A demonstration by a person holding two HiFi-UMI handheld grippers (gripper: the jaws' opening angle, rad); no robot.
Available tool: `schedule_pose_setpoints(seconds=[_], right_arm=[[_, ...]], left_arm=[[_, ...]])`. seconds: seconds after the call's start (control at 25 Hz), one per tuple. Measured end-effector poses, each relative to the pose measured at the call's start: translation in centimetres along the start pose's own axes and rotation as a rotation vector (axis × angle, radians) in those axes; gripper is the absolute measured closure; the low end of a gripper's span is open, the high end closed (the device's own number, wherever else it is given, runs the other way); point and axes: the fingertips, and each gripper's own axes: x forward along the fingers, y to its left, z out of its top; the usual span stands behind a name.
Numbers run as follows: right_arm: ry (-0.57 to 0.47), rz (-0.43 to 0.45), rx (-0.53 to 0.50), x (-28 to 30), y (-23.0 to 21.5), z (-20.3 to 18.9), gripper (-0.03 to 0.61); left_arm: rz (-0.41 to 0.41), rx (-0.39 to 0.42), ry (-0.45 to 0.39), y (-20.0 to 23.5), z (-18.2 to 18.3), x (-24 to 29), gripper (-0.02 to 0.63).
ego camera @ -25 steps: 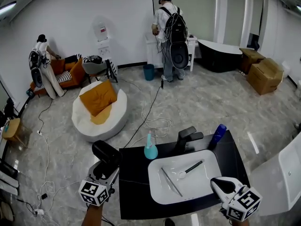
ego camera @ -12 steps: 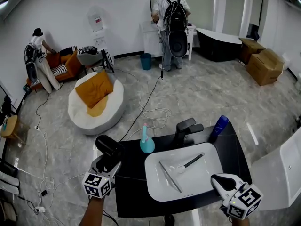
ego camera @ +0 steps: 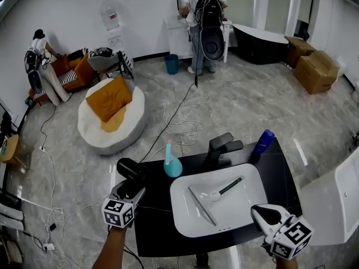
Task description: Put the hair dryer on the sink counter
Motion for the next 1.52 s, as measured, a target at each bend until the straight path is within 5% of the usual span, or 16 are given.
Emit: schedule_pose_setpoints(seconds=[1.52], right_arm=[[0.027,-0.004,0.067,2.7,-1.2,-2.5,0.568]], left_arm=[[-0.044,0.025,0.277,-1.3,-5.9,8.2,0.344]])
